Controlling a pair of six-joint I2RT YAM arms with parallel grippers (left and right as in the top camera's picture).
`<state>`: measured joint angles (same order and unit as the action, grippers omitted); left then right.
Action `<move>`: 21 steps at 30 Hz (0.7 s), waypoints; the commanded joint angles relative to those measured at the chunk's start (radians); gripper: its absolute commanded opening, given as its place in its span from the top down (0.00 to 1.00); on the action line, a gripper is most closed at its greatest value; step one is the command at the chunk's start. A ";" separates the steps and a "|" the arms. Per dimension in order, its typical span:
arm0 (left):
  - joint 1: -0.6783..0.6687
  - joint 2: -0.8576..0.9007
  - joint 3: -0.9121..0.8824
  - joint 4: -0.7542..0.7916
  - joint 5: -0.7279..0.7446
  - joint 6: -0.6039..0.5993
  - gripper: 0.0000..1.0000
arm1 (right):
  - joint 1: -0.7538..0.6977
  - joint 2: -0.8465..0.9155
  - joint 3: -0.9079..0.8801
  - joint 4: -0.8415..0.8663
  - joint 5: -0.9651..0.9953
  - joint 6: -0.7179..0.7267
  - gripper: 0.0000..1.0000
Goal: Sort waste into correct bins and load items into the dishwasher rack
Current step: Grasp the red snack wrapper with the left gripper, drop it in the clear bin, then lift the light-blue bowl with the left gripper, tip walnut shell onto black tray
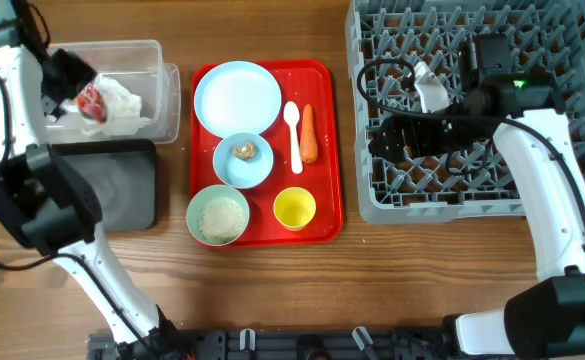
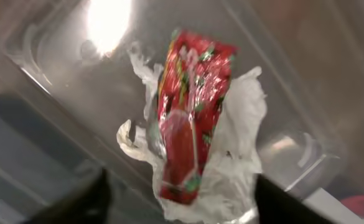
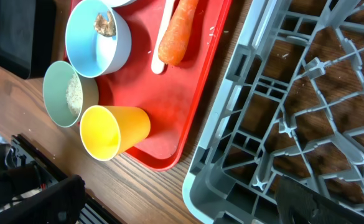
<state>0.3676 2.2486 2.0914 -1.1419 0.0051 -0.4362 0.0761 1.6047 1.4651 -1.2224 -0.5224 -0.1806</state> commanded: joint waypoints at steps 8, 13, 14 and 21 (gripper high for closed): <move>-0.130 -0.298 0.003 -0.167 0.439 0.454 0.00 | 0.002 0.009 0.010 0.012 0.006 0.008 0.00; -0.409 -0.304 0.001 -0.399 0.389 0.466 0.01 | 0.002 0.009 0.010 0.021 0.006 0.008 0.00; -0.488 -0.304 -0.009 -0.396 0.325 0.439 0.00 | 0.002 0.009 0.010 0.021 0.006 0.008 0.00; -0.844 -0.304 -0.314 -0.120 0.076 0.076 0.16 | 0.002 0.009 0.010 0.027 0.006 0.026 0.00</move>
<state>-0.3943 1.9396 1.9217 -1.3487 0.2016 -0.1780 0.0761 1.6047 1.4651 -1.1969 -0.5224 -0.1642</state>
